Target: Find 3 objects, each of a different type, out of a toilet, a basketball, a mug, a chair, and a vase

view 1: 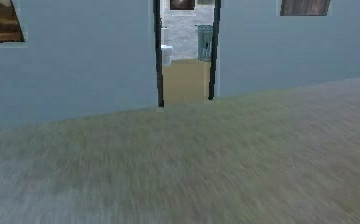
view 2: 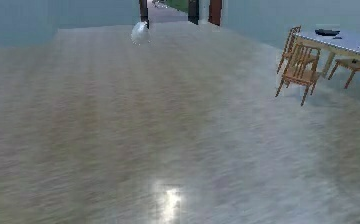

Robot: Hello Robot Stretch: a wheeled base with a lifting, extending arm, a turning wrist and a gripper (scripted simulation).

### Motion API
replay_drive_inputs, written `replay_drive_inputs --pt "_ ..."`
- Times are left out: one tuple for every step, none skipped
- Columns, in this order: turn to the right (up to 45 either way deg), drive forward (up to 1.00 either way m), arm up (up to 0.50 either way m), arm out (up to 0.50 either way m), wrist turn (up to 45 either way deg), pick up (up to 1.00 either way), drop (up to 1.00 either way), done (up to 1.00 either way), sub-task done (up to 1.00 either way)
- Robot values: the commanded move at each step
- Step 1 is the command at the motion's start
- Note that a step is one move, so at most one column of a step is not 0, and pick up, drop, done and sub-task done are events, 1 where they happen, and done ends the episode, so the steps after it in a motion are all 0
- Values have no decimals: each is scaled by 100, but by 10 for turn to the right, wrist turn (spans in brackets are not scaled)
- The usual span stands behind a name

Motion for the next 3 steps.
replay_drive_inputs --pt "30 0 0 0 0 0 0 0 0" --pt "0 100 0 0 0 0 0 0 0" --pt "0 100 0 0 0 0 0 0 0"
